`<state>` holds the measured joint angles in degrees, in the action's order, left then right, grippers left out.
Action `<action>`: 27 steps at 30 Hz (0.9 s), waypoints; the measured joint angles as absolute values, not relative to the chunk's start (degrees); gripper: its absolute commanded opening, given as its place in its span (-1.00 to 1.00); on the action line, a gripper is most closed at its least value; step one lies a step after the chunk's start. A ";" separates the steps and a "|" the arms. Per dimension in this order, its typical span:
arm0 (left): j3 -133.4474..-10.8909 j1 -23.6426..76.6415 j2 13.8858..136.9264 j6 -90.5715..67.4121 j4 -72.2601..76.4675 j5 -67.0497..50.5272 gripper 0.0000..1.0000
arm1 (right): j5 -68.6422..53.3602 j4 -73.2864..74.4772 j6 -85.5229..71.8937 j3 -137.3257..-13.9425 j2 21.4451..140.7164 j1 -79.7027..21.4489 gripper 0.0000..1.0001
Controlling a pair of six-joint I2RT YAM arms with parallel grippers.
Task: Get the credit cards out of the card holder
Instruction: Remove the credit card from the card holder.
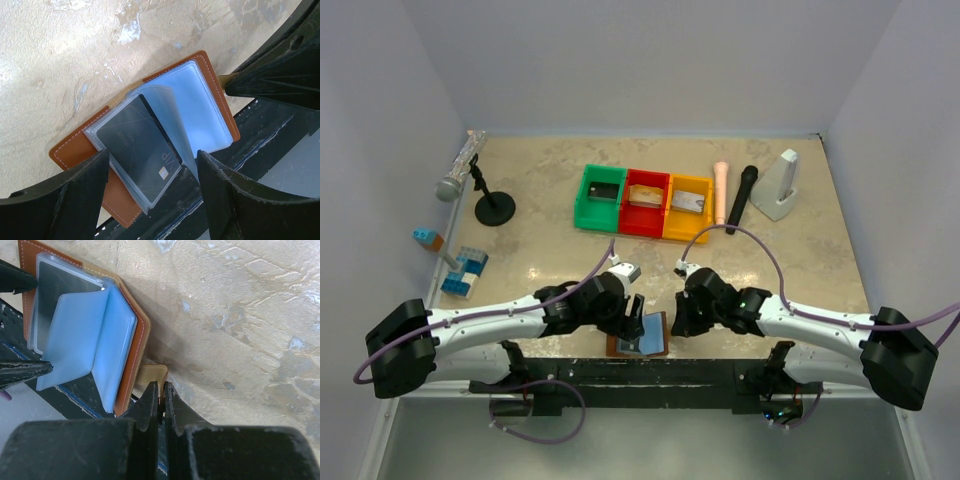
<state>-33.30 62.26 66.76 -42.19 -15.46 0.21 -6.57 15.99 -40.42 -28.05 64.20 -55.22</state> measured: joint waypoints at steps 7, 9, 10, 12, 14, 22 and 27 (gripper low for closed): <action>-33.39 62.26 66.74 -42.17 -15.64 0.78 0.49 | -6.31 16.43 -40.49 -28.05 64.12 -55.24 -0.95; -33.74 62.26 66.76 -42.15 -15.92 0.82 0.50 | -5.87 16.53 -40.53 -28.05 64.12 -55.24 -0.84; -33.98 62.26 66.85 -42.11 -16.01 0.82 0.50 | -5.69 16.60 -40.58 -28.05 64.12 -55.24 -0.79; -34.83 62.26 67.35 -41.69 -16.03 0.80 0.50 | -5.52 16.69 -40.62 -28.05 64.12 -55.22 -0.66; -35.73 62.28 68.05 -41.10 -16.01 0.78 0.50 | -5.48 16.73 -40.91 -28.05 64.12 -55.24 -0.51; -37.32 62.33 70.17 -40.69 -16.08 0.75 0.50 | -5.39 16.82 -41.34 -28.05 64.10 -55.24 -0.23; -37.41 62.33 70.32 -40.71 -16.47 0.86 0.50 | -3.31 19.79 -41.39 -28.27 60.90 -55.24 -0.24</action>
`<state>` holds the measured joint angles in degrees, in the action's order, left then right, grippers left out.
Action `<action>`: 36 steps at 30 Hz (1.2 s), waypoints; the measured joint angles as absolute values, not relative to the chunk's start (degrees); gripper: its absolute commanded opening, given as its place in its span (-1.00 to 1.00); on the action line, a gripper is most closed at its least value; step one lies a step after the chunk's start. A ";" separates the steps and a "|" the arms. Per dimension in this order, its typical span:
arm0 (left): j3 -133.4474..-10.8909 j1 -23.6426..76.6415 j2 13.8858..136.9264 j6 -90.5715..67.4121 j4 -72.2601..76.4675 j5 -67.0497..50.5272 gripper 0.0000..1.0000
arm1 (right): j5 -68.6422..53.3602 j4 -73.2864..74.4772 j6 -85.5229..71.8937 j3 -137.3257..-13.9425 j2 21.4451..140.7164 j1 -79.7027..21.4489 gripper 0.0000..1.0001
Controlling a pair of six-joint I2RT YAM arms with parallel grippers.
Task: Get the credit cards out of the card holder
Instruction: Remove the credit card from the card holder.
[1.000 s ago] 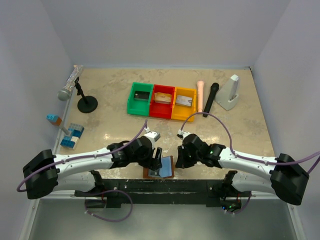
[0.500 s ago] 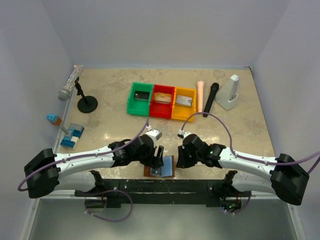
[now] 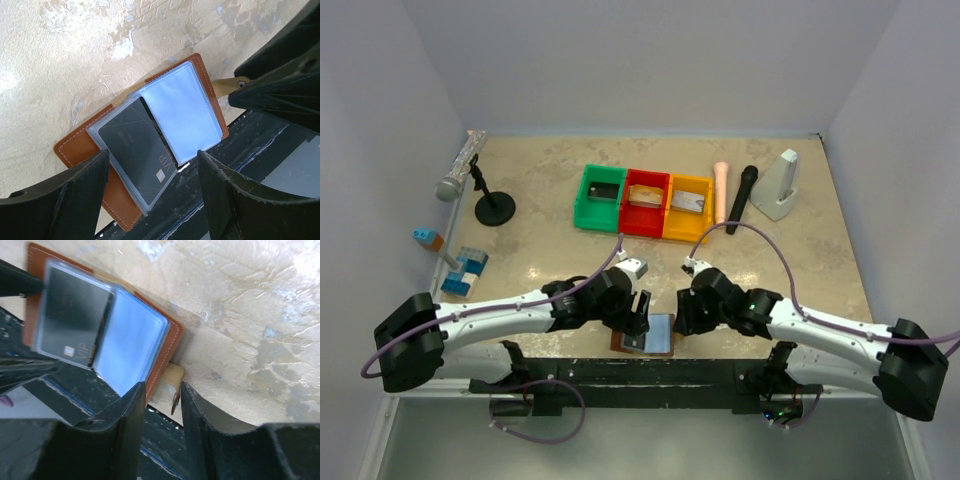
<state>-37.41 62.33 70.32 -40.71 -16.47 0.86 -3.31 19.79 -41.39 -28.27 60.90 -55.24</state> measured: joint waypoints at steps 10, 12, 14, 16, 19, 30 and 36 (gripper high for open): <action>-35.70 62.37 62.13 -41.95 -19.40 5.87 0.43 | -9.04 14.76 -40.32 -31.31 59.27 -55.35 -0.70; -35.33 62.37 61.25 -42.39 -19.57 6.35 0.42 | -10.04 14.31 -40.29 -31.31 60.60 -55.48 -0.76; -33.78 62.37 59.02 -42.87 -19.86 7.33 0.40 | -11.66 12.40 -40.27 -31.31 63.68 -55.86 -0.81; -32.36 62.37 57.41 -43.07 -20.16 7.79 0.40 | -12.75 11.35 -40.25 -31.31 66.57 -56.03 -0.84; -30.50 62.37 55.61 -43.42 -19.86 7.55 0.37 | -14.00 9.72 -40.32 -31.31 70.50 -56.27 -0.86; -32.12 62.37 59.48 -41.36 -9.58 0.03 0.11 | -14.96 3.75 -42.00 -31.31 76.69 -56.25 -0.62; -31.44 62.37 64.18 -41.50 -8.60 0.45 -0.04 | -14.94 2.59 -43.48 -31.24 77.97 -56.25 -0.46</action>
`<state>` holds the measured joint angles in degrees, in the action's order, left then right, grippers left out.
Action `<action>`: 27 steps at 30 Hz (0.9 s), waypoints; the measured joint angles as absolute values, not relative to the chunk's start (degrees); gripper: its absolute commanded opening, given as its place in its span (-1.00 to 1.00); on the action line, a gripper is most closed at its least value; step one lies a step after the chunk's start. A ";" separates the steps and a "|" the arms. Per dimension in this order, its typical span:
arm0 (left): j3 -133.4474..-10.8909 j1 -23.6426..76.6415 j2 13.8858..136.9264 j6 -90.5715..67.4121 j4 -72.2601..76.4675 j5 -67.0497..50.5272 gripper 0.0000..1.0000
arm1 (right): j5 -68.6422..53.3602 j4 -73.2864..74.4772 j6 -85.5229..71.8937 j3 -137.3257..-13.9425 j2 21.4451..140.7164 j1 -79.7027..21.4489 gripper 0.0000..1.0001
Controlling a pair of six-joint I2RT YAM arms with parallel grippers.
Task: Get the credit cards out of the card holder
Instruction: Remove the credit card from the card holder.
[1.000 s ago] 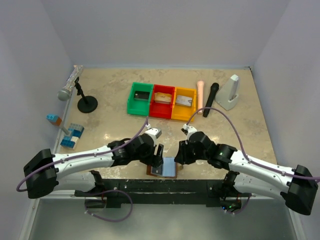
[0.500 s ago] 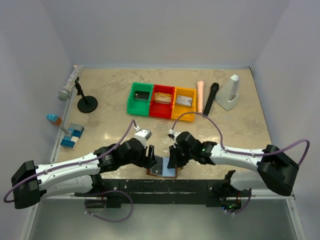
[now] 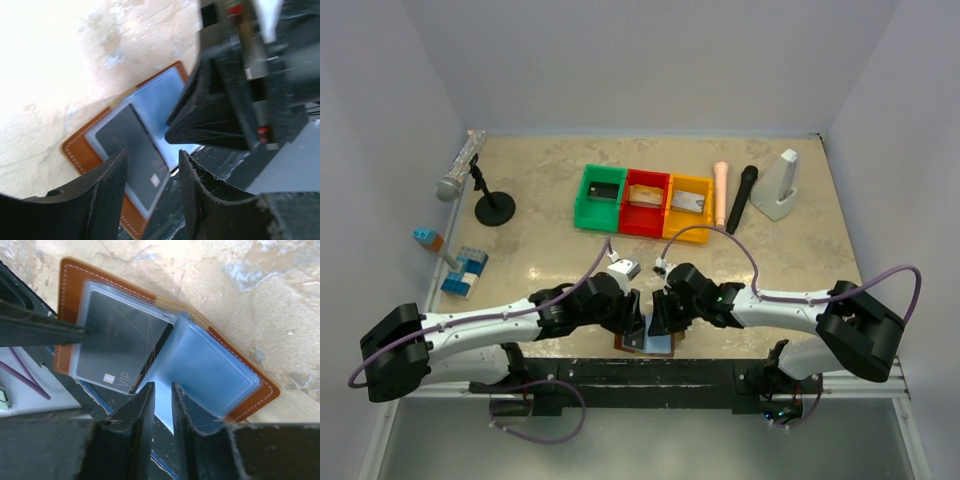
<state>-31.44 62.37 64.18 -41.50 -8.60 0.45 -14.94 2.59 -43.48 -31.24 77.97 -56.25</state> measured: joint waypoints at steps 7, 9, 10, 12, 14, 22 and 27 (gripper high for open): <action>-27.97 62.37 65.78 -43.00 -8.62 3.79 -0.21 | -14.96 0.56 -44.51 -31.24 77.95 -56.25 -0.41; -27.03 62.37 66.43 -43.66 -8.58 4.51 -0.22 | -15.00 -0.12 -45.08 -31.22 77.97 -56.25 -0.39; -26.63 62.37 66.59 -43.94 -8.58 4.78 -0.23 | -15.05 -0.58 -45.34 -31.16 78.00 -56.25 -0.39; -25.76 62.37 66.74 -44.51 -8.64 5.54 -0.24 | -15.22 -1.34 -45.91 -31.14 78.00 -56.25 -0.38; -25.10 62.37 66.74 -45.08 -8.56 6.22 -0.25 | -15.57 -1.89 -46.39 -31.14 78.00 -56.25 -0.38; -23.29 62.37 64.53 -46.46 -7.77 7.46 -0.28 | -16.27 -3.95 -47.57 -31.11 79.24 -56.25 -0.37; -22.59 62.37 64.14 -46.98 -7.29 7.75 -0.29 | -16.86 -5.43 -48.27 -31.14 82.54 -56.25 -0.37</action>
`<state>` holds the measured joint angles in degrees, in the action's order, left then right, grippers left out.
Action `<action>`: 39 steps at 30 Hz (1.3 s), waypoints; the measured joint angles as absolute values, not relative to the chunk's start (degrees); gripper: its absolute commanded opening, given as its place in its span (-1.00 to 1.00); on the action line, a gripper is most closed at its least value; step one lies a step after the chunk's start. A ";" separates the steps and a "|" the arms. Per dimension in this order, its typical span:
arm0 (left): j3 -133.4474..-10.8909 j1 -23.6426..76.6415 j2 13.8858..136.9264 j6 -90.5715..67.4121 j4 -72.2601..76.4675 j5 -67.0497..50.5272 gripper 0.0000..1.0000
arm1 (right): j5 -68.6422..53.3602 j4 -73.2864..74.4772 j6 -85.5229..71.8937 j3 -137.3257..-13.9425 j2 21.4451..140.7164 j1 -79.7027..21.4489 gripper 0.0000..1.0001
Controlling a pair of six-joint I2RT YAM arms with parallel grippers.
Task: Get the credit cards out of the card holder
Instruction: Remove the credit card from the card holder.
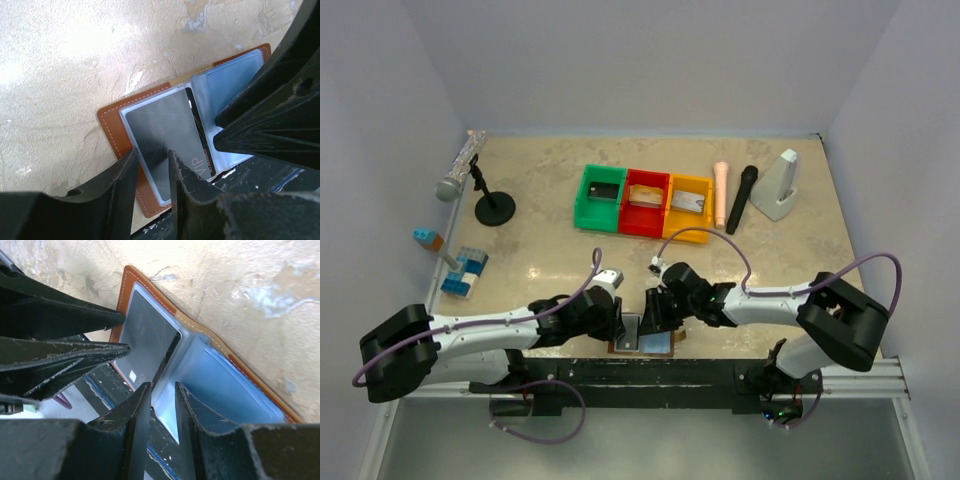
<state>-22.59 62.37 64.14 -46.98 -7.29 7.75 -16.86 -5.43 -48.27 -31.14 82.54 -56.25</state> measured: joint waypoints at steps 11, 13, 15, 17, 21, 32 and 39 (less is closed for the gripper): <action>-19.75 62.37 57.98 -47.44 -7.07 8.40 -0.24 | -18.94 -8.47 -49.67 -31.94 85.78 -56.25 -0.35; -19.73 62.37 56.40 -47.44 -7.01 8.82 -0.24 | -18.98 -8.43 -49.78 -31.94 85.78 -56.25 -0.35; -19.73 62.37 55.46 -47.42 -6.98 9.30 -0.24 | -18.98 -8.43 -49.89 -31.94 85.78 -56.25 -0.35; -19.73 62.37 55.46 -47.42 -6.94 9.50 -0.24 | -18.98 -8.40 -49.91 -31.97 85.80 -56.25 -0.35; -19.75 62.37 57.54 -47.42 -6.98 9.65 -0.27 | -18.96 -8.19 -49.91 -32.14 85.80 -56.25 -0.35; -20.56 62.37 62.17 -47.40 -6.35 9.69 -0.40 | -18.96 -7.68 -49.93 -32.23 85.80 -56.18 -0.30; -20.58 62.33 63.31 -47.27 -4.80 9.63 -0.48 | -18.92 -7.20 -50.15 -32.23 85.80 -55.81 -0.27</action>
